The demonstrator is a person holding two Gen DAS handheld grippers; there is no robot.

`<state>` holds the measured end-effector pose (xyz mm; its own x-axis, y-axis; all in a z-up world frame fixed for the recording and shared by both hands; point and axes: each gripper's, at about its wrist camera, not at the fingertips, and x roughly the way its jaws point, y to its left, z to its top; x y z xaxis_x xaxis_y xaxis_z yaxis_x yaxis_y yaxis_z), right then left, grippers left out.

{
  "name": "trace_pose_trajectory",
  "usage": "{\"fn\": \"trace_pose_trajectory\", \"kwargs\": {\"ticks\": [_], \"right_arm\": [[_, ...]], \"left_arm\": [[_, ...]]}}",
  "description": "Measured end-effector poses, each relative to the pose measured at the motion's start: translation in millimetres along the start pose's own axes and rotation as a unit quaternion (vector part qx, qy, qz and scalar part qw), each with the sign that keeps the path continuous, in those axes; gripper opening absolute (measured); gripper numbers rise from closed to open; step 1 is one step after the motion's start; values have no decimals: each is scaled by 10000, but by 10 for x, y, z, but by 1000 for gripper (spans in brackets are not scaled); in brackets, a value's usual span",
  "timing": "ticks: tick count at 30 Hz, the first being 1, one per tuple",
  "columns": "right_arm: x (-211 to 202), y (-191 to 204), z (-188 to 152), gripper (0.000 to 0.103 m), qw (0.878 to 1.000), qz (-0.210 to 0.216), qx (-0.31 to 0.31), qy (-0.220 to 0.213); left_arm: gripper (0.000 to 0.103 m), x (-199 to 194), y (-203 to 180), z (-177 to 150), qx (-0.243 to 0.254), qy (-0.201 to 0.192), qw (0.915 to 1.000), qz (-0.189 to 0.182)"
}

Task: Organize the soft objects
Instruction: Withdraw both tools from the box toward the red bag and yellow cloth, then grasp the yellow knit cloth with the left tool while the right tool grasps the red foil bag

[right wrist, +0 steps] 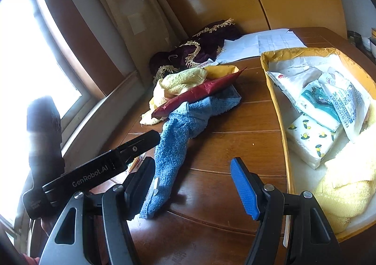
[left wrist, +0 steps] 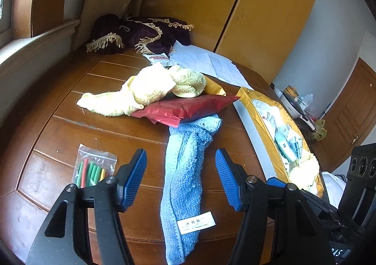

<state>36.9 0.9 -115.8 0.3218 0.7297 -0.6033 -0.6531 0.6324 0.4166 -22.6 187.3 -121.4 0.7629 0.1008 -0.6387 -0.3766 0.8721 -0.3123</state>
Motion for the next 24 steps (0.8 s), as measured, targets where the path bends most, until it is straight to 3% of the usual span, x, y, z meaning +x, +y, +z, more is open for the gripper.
{"fn": "trace_pose_trajectory", "kwargs": {"ticks": [6,10,14,19,24], "right_arm": [[43,105,58,62,9997,169,-184,67],[168,246,220,62,9993,149,-315,119],[369,285,494,63,9994,282,8,223],[659,233,882,63,9986,-7,464,249],[932,-3,1078,63,9932,-241,1064,413]], "left_arm": [[59,-129,119,193,-56,-300,9995,-103],[59,-121,233,500,-23,-484,9988,-80],[59,-75,321,863,-26,-563,9984,-20],[59,333,312,1139,266,-61,9996,-77],[59,696,275,1072,544,439,9974,-186]]}}
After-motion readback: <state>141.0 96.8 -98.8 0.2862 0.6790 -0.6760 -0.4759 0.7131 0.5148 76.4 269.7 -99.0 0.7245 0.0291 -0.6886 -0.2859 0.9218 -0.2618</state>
